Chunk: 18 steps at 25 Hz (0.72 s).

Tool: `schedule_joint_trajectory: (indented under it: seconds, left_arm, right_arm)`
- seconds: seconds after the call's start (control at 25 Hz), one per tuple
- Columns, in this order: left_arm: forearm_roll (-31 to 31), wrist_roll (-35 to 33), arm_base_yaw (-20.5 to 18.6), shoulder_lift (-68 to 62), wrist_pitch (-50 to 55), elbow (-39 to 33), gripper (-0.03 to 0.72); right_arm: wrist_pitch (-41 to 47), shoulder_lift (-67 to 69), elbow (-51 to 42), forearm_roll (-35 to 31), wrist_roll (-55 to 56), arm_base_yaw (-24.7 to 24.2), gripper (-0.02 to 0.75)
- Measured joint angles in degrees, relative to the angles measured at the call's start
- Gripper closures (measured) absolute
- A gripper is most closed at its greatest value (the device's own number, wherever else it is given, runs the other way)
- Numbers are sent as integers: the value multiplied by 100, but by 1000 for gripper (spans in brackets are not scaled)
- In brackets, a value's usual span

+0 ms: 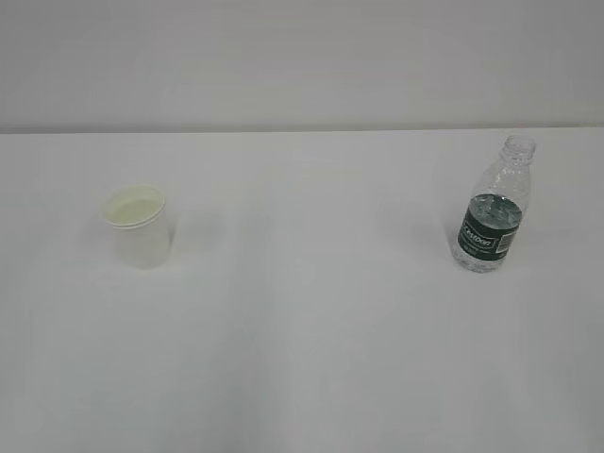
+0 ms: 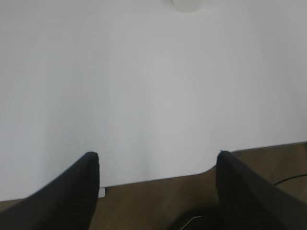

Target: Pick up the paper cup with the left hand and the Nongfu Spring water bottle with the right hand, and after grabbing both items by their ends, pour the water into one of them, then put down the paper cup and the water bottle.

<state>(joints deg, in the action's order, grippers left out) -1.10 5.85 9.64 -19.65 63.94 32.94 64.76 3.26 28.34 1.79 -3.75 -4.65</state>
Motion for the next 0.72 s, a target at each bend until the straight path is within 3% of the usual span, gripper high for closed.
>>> schedule_joint_trajectory:
  seconds: [0.72]
  left_arm:
    - [57,0,0,1449,-123,-250,182]
  right_arm:
    - [54,-424,0,0,0,0,198]
